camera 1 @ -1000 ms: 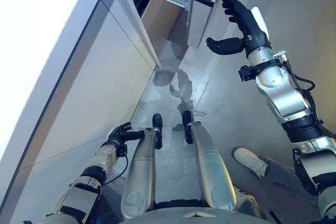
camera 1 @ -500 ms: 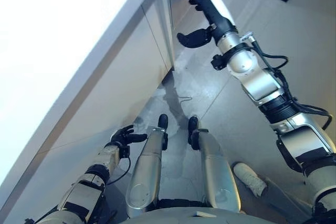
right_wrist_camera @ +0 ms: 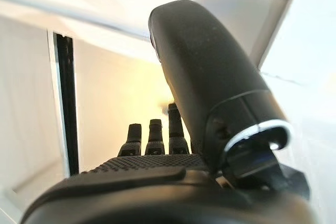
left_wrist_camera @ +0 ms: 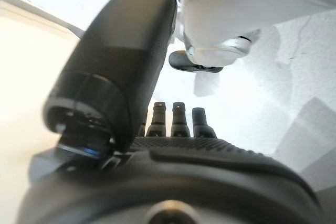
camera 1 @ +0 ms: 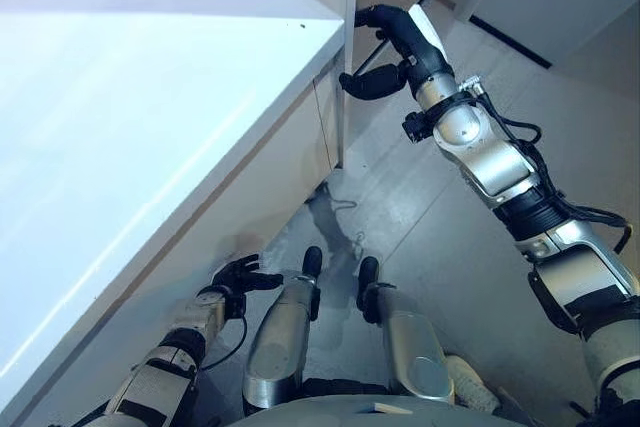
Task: Put drinks into fridge and close the fridge
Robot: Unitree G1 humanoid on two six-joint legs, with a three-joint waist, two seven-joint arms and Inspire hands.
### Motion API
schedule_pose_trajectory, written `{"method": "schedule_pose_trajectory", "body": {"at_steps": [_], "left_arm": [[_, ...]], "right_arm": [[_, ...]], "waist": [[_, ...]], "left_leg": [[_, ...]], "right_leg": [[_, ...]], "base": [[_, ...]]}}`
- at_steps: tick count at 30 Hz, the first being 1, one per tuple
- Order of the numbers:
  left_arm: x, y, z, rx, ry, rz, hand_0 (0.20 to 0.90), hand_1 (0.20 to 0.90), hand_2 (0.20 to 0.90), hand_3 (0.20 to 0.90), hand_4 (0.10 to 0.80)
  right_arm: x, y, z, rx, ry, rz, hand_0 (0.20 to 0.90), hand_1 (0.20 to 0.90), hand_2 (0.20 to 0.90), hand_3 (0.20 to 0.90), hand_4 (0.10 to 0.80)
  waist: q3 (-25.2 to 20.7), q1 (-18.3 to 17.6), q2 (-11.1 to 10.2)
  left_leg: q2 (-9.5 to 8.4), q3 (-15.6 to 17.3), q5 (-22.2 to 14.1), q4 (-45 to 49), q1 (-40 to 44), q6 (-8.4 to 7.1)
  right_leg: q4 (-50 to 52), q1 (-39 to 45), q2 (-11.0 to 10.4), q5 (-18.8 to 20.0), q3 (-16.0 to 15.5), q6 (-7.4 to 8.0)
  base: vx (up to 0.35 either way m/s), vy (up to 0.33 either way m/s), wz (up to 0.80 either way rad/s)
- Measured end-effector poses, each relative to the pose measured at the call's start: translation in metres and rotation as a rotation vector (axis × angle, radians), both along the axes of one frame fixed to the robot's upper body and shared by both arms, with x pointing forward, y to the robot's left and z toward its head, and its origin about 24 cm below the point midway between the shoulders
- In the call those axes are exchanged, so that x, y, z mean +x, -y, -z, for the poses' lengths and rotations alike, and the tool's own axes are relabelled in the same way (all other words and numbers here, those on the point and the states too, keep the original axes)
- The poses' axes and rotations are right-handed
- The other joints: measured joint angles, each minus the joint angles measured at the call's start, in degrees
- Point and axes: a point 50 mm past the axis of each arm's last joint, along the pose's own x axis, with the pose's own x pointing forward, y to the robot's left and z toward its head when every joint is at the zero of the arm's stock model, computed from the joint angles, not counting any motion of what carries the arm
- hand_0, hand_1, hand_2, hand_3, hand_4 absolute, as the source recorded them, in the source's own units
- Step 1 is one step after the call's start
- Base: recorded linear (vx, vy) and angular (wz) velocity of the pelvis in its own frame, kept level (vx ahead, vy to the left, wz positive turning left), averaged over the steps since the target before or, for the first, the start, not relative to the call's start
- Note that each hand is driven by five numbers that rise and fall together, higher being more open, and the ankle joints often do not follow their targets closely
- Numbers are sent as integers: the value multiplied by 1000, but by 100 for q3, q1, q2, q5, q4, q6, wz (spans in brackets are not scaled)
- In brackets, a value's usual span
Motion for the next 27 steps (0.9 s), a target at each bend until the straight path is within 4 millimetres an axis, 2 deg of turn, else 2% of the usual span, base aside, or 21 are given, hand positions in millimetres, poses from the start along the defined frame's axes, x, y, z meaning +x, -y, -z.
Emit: {"method": "schedule_pose_trajectory", "body": {"at_steps": [3, 6, 8, 9, 10, 11, 12, 14, 15, 16, 17, 18, 21, 22, 25, 27], "left_arm": [[-14, -2, 8, -5, -40, -19, 900, 900, 900, 900, 800], [-45, -4, 25, -23, -126, -60, 900, 900, 900, 900, 800], [-70, -1, 36, -41, -186, -76, 900, 900, 900, 900, 800], [-77, 0, 40, -45, -201, -82, 900, 900, 900, 900, 800], [-98, 0, 47, -57, -239, -111, 900, 900, 900, 900, 800], [-107, -1, 49, -69, -256, -148, 900, 900, 900, 900, 800], [-110, -1, 51, -72, -264, -165, 900, 900, 900, 900, 800], [-123, -7, 53, -66, -288, -212, 900, 900, 900, 900, 800], [-128, -9, 54, -66, -297, -225, 900, 900, 900, 900, 800], [-129, -10, 54, -67, -300, -230, 900, 900, 900, 900, 800], [-130, -10, 55, -72, -304, -227, 900, 900, 900, 900, 800], [-131, -9, 56, -82, -308, -225, 900, 900, 900, 900, 800], [-137, -11, 60, -88, -331, -218, 900, 900, 900, 900, 800], [-142, -11, 61, -96, -342, -216, 900, 900, 900, 900, 800], [-154, -12, 65, -119, -367, -207, 900, 900, 900, 900, 800], [-159, -12, 67, -126, -371, -204, 900, 900, 900, 900, 800]], "right_arm": [[-3, 7, 29, 174, -123, 1, 900, 900, 900, 900, 800], [-15, 21, 80, 384, -263, 57, 900, 900, 900, 900, 800], [-35, 45, 129, 453, -392, 128, 900, 900, 900, 900, 800], [-41, 52, 143, 472, -421, 149, 900, 900, 900, 900, 800], [-67, 67, 186, 496, -539, 226, 900, 900, 900, 900, 800], [-83, 75, 208, 506, -605, 267, 900, 900, 900, 900, 800], [-92, 79, 220, 512, -646, 293, 900, 900, 900, 900, 800], [-131, 90, 271, 514, -833, 415, 900, 900, 900, 900, 800], [-156, 97, 295, 498, -938, 486, 900, 900, 900, 900, 800], [-173, 102, 310, 495, -1007, 531, 900, 900, 900, 900, 800], [-184, 105, 320, 494, -1053, 560, 900, 900, 900, 900, 800], [-212, 110, 338, 474, -1158, 618, 900, 900, 900, 900, 800], [-255, 115, 365, 477, -1300, 697, 900, 900, 900, 900, 800], [-276, 118, 373, 441, -1376, 719, 900, 900, 900, 900, 800], [-316, 123, 385, 360, -1541, 733, 900, 900, 900, 900, 800], [-330, 123, 388, 344, -1604, 728, 900, 900, 900, 900, 800]], "waist": [[-212, -12, -174], [-912, -36, -463], [-1243, -107, -578], [-1382, -114, -607], [-1700, -198, -690], [-1815, -259, -710], [-1864, -290, -721], [-2050, -509, -719], [-2136, -611, -682], [-2175, -700, -659], [-2180, -733, -650], [-2204, -792, -617], [-2374, -890, -587], [-2480, -895, -550], [-2661, -902, -447], [-2697, -902, -391]], "left_leg": [[32, 54, 87, -444, 461, 22], [69, 158, 161, -809, 588, 50], [75, 389, 187, -1098, 929, 91], [75, 440, 191, -1179, 988, 98], [74, 638, 207, -1387, 1160, 124], [74, 728, 222, -1520, 1292, 148], [74, 755, 236, -1589, 1364, 169], [89, 932, 260, -1813, 1580, 207], [100, 1021, 268, -1906, 1644, 220], [105, 1039, 290, -1976, 1687, 251], [109, 1058, 295, -2008, 1732, 259], [128, 1125, 296, -2076, 1810, 259], [152, 1177, 356, -2225, 1925, 240], [159, 1180, 357, -2241, 1940, 237], [168, 1208, 356, -2241, 1937, 236], [170, 1245, 356, -2241, 1959, 237]], "right_leg": [[-375, 402, 23, 60, 41, 40], [-745, 495, 69, 144, 114, 84], [-1112, 861, 74, 198, 137, 140], [-1201, 933, 74, 207, 148, 155], [-1403, 1064, 76, 236, 224, 199], [-1529, 1174, 86, 263, 290, 232], [-1579, 1219, 90, 279, 324, 244], [-1794, 1398, 119, 348, 454, 284], [-1907, 1435, 134, 411, 528, 311], [-2004, 1485, 145, 468, 561, 313], [-2064, 1538, 152, 491, 591, 319], [-2154, 1623, 171, 535, 650, 324], [-2332, 1717, 207, 617, 673, 306], [-2358, 1723, 216, 618, 678, 306], [-2421, 1722, 225, 649, 700, 305], [-2426, 1727, 232, 667, 747, 302]], "base": [[117, 117, -5], [46, 110, -10], [30, 108, -4], [-10, 120, -14], [-33, 129, -24], [-42, 135, -29], [-38, 85, -29], [-38, 69, -37], [-45, 73, -35], [-30, 51, -26], [-31, 62, -22], [-22, 53, -22], [-28, 53, -10], [-36, 54, -1], [-7, 33, -5], [15, 29, -11]]}}
